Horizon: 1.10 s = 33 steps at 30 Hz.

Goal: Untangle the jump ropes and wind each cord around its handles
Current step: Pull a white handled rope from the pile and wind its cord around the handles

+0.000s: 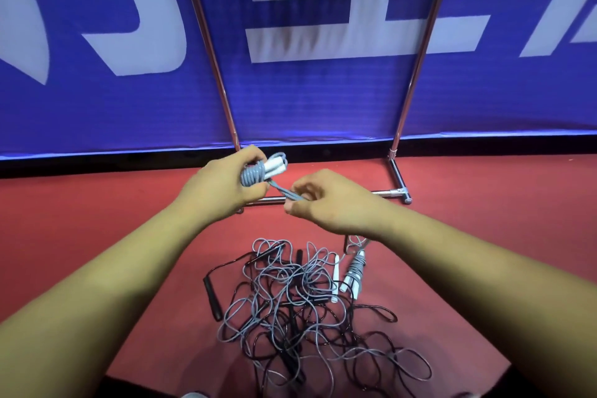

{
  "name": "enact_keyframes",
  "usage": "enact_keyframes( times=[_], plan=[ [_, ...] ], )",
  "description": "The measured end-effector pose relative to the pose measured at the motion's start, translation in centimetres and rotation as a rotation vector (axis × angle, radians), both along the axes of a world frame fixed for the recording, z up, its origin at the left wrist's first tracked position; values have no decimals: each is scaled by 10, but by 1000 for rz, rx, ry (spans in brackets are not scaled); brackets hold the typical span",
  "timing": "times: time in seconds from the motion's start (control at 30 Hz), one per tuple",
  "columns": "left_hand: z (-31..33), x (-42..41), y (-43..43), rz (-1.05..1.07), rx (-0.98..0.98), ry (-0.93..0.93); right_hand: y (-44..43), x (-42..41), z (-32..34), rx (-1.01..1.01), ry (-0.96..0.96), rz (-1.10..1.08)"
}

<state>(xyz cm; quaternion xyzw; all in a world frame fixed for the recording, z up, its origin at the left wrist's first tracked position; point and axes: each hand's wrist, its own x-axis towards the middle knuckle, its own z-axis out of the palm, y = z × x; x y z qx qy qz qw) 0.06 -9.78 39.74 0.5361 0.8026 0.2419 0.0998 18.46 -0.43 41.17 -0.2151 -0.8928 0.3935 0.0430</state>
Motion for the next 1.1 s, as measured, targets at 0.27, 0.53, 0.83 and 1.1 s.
enact_keyframes(
  times=[0.27, 0.53, 0.83, 1.1],
  plan=[
    [-8, 55, 4, -198, -398, 521, 2, 7, 7, 371, -85, 151],
    [-5, 69, 0, -202, -276, 79, 33, 19, 5, 8, 130, -19],
    [12, 77, -3, -184, 108, -576, 44, 21, -14, -478, 163, -151],
    [14, 70, 0, -166, 263, -816, 32, 20, -17, -524, 155, -79]
  ],
)
